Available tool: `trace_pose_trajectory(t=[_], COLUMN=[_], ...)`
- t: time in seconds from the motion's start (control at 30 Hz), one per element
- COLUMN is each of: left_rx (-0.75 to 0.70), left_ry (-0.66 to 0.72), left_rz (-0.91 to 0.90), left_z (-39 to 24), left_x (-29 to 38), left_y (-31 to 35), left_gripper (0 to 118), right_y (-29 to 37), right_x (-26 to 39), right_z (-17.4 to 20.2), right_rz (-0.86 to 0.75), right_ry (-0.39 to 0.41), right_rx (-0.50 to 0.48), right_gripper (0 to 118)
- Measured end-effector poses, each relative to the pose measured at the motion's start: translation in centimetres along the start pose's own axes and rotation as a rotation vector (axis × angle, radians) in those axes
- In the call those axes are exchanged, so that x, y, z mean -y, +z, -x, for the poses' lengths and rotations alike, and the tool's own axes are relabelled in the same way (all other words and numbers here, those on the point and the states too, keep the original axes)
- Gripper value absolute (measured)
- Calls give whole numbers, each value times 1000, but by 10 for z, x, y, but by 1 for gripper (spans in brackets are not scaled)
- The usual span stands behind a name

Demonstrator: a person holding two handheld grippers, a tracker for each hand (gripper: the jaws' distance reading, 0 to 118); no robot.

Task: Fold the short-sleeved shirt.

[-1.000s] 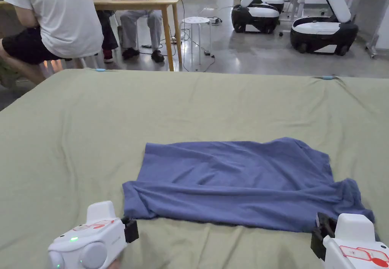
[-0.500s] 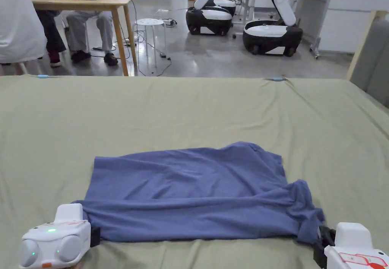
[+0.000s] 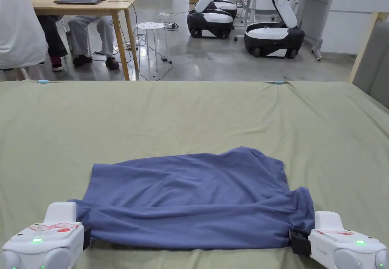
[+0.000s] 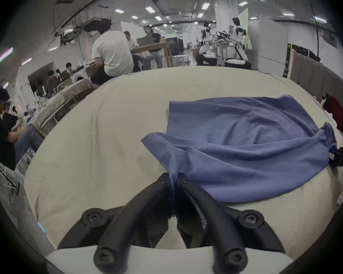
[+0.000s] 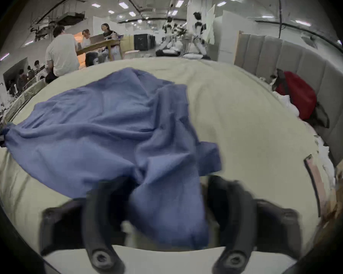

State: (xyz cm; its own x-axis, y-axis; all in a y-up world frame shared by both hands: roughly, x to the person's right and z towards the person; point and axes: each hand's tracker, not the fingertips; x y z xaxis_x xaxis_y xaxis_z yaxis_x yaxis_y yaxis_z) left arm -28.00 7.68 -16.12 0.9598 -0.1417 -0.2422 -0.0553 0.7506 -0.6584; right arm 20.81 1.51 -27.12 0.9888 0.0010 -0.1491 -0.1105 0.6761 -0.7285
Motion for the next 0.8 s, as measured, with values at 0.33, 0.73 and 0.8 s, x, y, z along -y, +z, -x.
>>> trace_pose_trajectory(t=[0.33, 0.73, 0.8], left_rx=[14, 155, 153], left_ry=[33, 145, 162], left_rz=[-62, 96, 68], left_z=[30, 50, 54], left_x=[1, 95, 99], left_y=[45, 66, 76], left_gripper=[1, 1, 6], right_y=[105, 123, 127], right_x=[-4, 72, 74], right_z=[4, 11, 11], right_rz=[-147, -17, -36], right_ry=[-22, 26, -7], right_rx=[-50, -47, -58], right_gripper=[10, 10, 28])
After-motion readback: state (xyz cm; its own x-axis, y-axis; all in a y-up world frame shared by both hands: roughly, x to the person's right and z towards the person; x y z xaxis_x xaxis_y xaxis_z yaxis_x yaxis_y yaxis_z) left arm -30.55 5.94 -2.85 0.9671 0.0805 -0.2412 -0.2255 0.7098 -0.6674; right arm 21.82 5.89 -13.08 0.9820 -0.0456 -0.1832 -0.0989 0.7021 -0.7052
